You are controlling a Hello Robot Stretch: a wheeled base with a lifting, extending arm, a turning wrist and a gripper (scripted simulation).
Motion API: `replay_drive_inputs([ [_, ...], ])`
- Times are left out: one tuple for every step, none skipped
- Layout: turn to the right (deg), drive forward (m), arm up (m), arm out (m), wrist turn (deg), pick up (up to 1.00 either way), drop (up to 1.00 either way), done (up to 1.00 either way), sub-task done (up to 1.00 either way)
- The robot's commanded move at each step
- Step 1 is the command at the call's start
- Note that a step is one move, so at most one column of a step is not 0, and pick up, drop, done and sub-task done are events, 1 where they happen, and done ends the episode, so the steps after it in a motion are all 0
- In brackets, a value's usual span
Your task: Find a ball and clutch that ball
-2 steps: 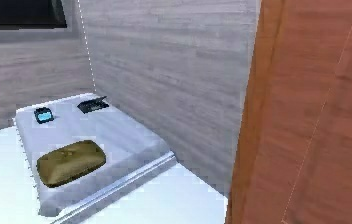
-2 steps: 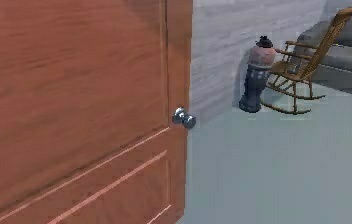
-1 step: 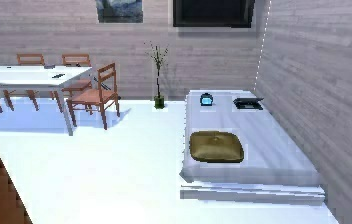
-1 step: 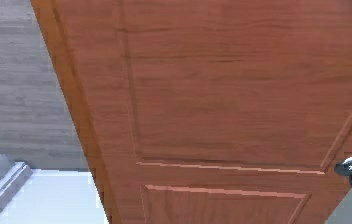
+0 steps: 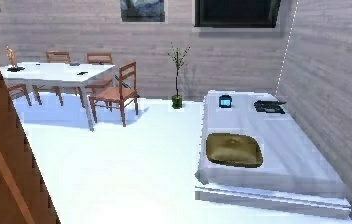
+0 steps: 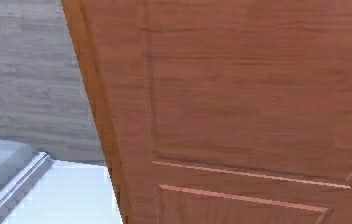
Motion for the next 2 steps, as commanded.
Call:
replay_drive_inputs([
  [-3.0, 0.00, 0.00, 0.00, 0.0, 0.00, 0.00, 0.00, 0.00],
  [0.0, 0.65, 0.00, 0.00, 0.0, 0.00, 0.00, 0.00, 0.00],
])
